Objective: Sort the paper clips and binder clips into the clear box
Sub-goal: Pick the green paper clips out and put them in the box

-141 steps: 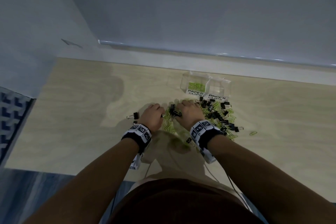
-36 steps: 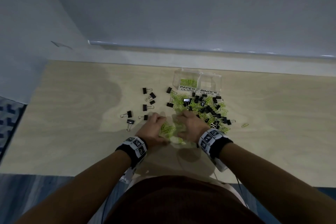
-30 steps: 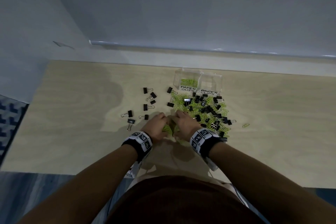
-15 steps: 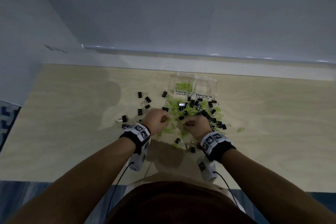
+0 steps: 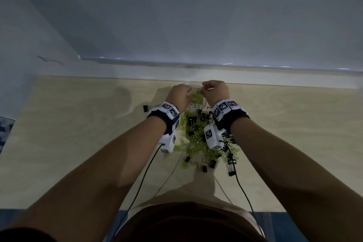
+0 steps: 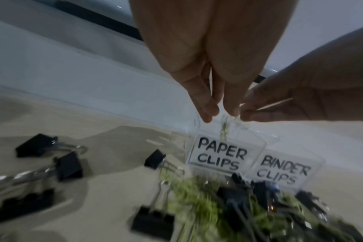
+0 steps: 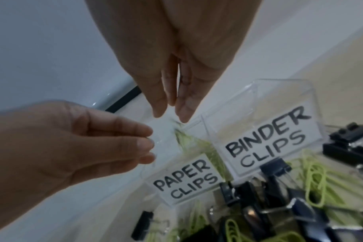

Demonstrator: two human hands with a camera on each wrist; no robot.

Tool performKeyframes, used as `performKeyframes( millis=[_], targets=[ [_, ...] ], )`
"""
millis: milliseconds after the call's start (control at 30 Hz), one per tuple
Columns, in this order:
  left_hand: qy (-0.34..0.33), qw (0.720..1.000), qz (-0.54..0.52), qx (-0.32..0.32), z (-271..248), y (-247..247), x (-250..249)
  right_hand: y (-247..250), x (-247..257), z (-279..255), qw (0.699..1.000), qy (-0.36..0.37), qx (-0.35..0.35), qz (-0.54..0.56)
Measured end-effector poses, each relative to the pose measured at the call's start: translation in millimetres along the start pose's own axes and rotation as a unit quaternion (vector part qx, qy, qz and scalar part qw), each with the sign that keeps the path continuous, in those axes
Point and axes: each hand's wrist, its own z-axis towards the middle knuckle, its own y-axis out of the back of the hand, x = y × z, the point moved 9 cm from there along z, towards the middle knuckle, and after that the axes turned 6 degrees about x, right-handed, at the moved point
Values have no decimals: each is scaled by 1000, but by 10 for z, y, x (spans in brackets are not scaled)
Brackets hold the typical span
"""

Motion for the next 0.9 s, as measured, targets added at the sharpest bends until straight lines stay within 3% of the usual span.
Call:
performKeyframes(
  millis=[100, 267, 400, 533, 667, 800, 900],
  targets=[
    [-35, 998, 55, 0, -197, -122, 53, -43, 16, -125, 996, 40, -1, -77],
    [-126, 965, 183, 139, -422, -754, 170, -427, -243, -576, 964, 133, 85, -212],
    [-144, 946, 239, 165, -442, -916, 212, -631, -434, -760, 944, 147, 124, -269],
    [-140, 949, 234, 157, -467, -859, 315, -778, -552, -819, 934, 142, 152, -291],
    [-102, 979, 142, 106, -560, -620, 481, -790, -540, -826, 927, 161, 155, -300],
    [-2, 1000, 27, 6, -659, -269, 947, -607, -609, -811, 963, 139, 132, -188],
    [46, 995, 69, -58, -730, -54, 1312, -306, -716, -843, 985, 115, 75, -105]
  ],
)
